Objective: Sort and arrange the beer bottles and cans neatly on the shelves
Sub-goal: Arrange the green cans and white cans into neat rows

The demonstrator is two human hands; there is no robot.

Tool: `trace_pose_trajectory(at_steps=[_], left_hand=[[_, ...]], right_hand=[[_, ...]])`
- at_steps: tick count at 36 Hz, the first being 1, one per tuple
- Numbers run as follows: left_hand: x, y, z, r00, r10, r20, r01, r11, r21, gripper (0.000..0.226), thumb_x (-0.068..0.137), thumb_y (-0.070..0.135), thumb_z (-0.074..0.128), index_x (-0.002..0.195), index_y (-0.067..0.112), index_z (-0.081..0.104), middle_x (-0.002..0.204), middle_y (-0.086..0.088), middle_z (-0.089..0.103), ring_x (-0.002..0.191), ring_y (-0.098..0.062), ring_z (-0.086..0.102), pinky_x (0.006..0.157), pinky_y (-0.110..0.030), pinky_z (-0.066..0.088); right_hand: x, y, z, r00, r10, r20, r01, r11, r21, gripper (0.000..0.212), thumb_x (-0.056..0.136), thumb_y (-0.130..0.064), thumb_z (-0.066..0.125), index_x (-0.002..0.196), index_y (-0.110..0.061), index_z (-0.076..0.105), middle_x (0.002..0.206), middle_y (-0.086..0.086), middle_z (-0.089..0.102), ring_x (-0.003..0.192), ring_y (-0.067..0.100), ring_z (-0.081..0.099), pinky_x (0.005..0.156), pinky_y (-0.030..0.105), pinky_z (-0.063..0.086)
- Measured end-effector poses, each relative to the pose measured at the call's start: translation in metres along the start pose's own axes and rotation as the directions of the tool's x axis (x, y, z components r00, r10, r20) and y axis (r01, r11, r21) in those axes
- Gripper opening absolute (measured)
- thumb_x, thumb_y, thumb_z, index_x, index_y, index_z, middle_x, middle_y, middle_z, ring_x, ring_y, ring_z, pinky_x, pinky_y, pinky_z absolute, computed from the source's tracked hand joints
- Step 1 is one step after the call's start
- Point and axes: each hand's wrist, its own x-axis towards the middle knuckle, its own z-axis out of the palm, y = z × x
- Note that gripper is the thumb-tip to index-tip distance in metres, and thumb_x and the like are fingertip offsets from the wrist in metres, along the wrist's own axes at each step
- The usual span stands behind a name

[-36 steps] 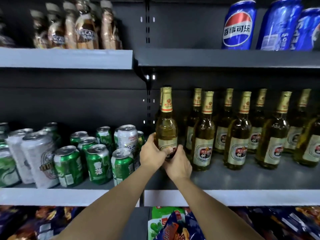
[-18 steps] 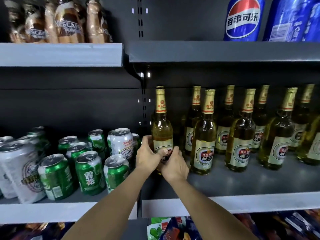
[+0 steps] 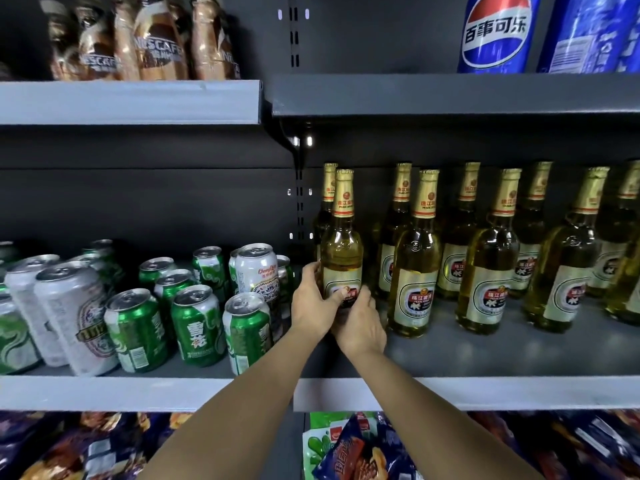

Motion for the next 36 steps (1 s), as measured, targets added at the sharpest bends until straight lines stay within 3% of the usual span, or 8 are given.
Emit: trace_pose_trajectory(at_steps=[3, 8, 12, 17, 22, 25, 29, 36], left_hand=[[-0.016, 0.004, 0.000, 0.994, 0.075, -0.083, -0.071, 0.996, 0.058, 0.055, 0.083, 0.018, 0.074, 0.130, 0.018, 0.046, 0.121, 0.002, 0.060, 0.112, -0.014, 0.057, 0.096, -0.034, 0.048], [-0.049, 0.017, -0.012, 0.946, 0.201, -0.253, -0.132, 0.955, 0.267, 0.036, 0.091, 0.031, 0.062, 0.123, 0.018, 0.051, 0.112, 0.005, 0.055, 0.101, -0.014, 0.055, 0.080, -0.035, 0.049], [-0.063, 0.024, -0.037, 0.886, 0.363, -0.287, -0.224, 0.880, 0.420, 0.024, 0.090, 0.029, 0.058, 0.111, 0.018, 0.055, 0.101, 0.004, 0.054, 0.094, -0.016, 0.055, 0.068, -0.030, 0.041], [-0.062, 0.019, -0.081, 0.823, 0.438, -0.363, -0.188, 0.812, 0.553, 0.032, 0.077, 0.031, 0.046, 0.098, 0.009, 0.057, 0.095, -0.008, 0.054, 0.090, -0.026, 0.049, 0.070, -0.037, 0.041], [-0.053, 0.000, -0.119, 0.895, 0.365, -0.256, -0.148, 0.785, 0.602, 0.043, 0.079, 0.037, 0.043, 0.109, 0.008, 0.056, 0.105, -0.008, 0.056, 0.100, -0.028, 0.048, 0.080, -0.036, 0.037], [-0.043, -0.006, -0.136, 0.958, 0.272, -0.089, -0.158, 0.762, 0.628, 0.040, 0.087, 0.036, 0.055, 0.119, 0.013, 0.049, 0.114, -0.005, 0.053, 0.107, -0.025, 0.047, 0.082, -0.035, 0.038], [-0.033, -0.005, -0.148, 0.974, 0.224, 0.023, -0.185, 0.738, 0.649, 0.040, 0.086, 0.045, 0.055, 0.114, 0.018, 0.044, 0.110, -0.002, 0.057, 0.106, -0.025, 0.050, 0.085, -0.037, 0.035], [-0.029, -0.019, -0.159, 0.977, 0.194, 0.084, -0.198, 0.698, 0.688, 0.056, 0.084, 0.067, 0.039, 0.116, 0.021, 0.042, 0.104, 0.003, 0.062, 0.112, -0.019, 0.050, 0.101, -0.036, 0.023]], right_hand=[[-0.012, 0.004, -0.003, 0.997, -0.039, -0.071, 0.039, 0.999, -0.001, 0.075, 0.088, -0.036, 0.064, 0.146, -0.014, 0.023, 0.140, 0.009, 0.042, 0.126, 0.030, 0.044, 0.090, 0.041, 0.045], [-0.030, -0.001, -0.011, 0.911, -0.213, -0.354, 0.249, 0.966, 0.061, 0.033, 0.081, -0.013, 0.063, 0.113, -0.013, 0.052, 0.107, 0.006, 0.060, 0.104, 0.029, 0.055, 0.081, 0.041, 0.042], [-0.047, -0.015, -0.007, 0.886, -0.372, -0.276, 0.393, 0.919, 0.021, 0.030, 0.082, -0.013, 0.067, 0.109, -0.013, 0.053, 0.108, 0.008, 0.062, 0.102, 0.031, 0.057, 0.079, 0.040, 0.043], [-0.049, -0.052, 0.002, 0.912, -0.388, -0.138, 0.402, 0.911, 0.097, 0.029, 0.091, -0.022, 0.059, 0.117, -0.015, 0.051, 0.115, 0.006, 0.061, 0.107, 0.028, 0.057, 0.080, 0.037, 0.045], [-0.035, -0.091, 0.006, 0.950, -0.305, -0.072, 0.311, 0.944, 0.110, 0.028, 0.098, -0.035, 0.049, 0.120, -0.017, 0.048, 0.118, 0.005, 0.062, 0.106, 0.028, 0.059, 0.078, 0.039, 0.049], [-0.026, -0.109, 0.012, 0.973, -0.229, -0.008, 0.228, 0.965, 0.127, 0.043, 0.095, -0.043, 0.052, 0.130, -0.019, 0.044, 0.128, 0.005, 0.058, 0.113, 0.030, 0.058, 0.079, 0.037, 0.047], [-0.015, -0.130, 0.023, 0.989, -0.133, 0.066, 0.119, 0.977, 0.179, 0.065, 0.082, -0.052, 0.065, 0.134, -0.021, 0.041, 0.126, 0.005, 0.059, 0.113, 0.031, 0.057, 0.087, 0.038, 0.049], [-0.003, -0.142, 0.034, 0.991, -0.038, 0.127, -0.003, 0.951, 0.310, 0.065, 0.066, -0.032, 0.084, 0.117, -0.015, 0.048, 0.112, 0.006, 0.061, 0.104, 0.027, 0.061, 0.090, 0.046, 0.052]])
